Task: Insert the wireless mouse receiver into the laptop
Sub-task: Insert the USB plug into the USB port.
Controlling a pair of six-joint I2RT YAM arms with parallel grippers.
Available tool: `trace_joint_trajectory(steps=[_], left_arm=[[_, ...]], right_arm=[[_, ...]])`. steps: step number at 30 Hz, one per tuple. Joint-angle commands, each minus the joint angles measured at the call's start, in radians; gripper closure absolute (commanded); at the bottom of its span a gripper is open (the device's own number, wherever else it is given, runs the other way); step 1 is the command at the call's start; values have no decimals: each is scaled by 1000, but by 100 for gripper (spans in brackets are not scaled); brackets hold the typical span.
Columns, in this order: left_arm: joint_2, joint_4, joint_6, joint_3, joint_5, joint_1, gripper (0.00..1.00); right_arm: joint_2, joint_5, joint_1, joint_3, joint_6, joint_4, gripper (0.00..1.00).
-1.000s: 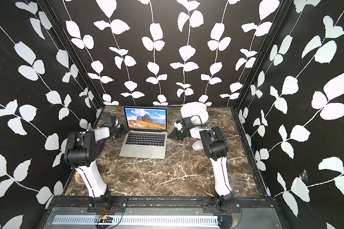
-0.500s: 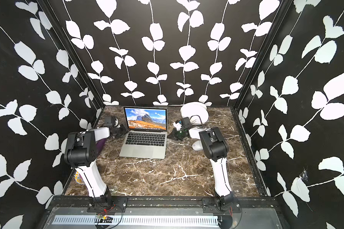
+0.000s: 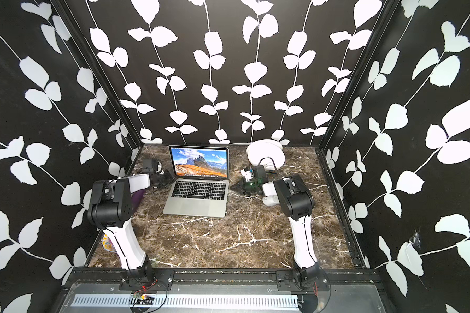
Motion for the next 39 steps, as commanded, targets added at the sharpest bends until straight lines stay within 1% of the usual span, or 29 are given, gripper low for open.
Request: trace_joint_trajectory(steps=[1,5,10,14,20,23,27,31,34,39], left_arm=[[47,-126,5,-15,47,-17,59],[45,-128,6,-14,47,-16,59],[46,-129,9,-12,47,-15,59],[45,-130,11,-14,46,-15,60],[45,-130,11,-12,47,-15,59],[45,-130,11,-14,45,-15,60],[46,-130,12,-12,44,-17,60],[47,-133,14,-12,43,-15,60],[48,-132,14,-13,44,-15,59],[46,-132,14,-12,44,-14,60]], right_arm=[[75,63,-7,-46,39,-8,100],[86,62,-7,-52,56,27,100],[85,52,-7,-48,46,18,100],[62,86,-7,-36,-20,-94,100],[45,100,-3,-31,-62,-155,100],[59,81,5,-25,-57,-130,100],[93,24,11,-27,4,-23,100],[105,-1,13,-30,25,26,100],[108,-13,13,-22,15,3,100],[86,9,12,-18,-31,-75,100]])
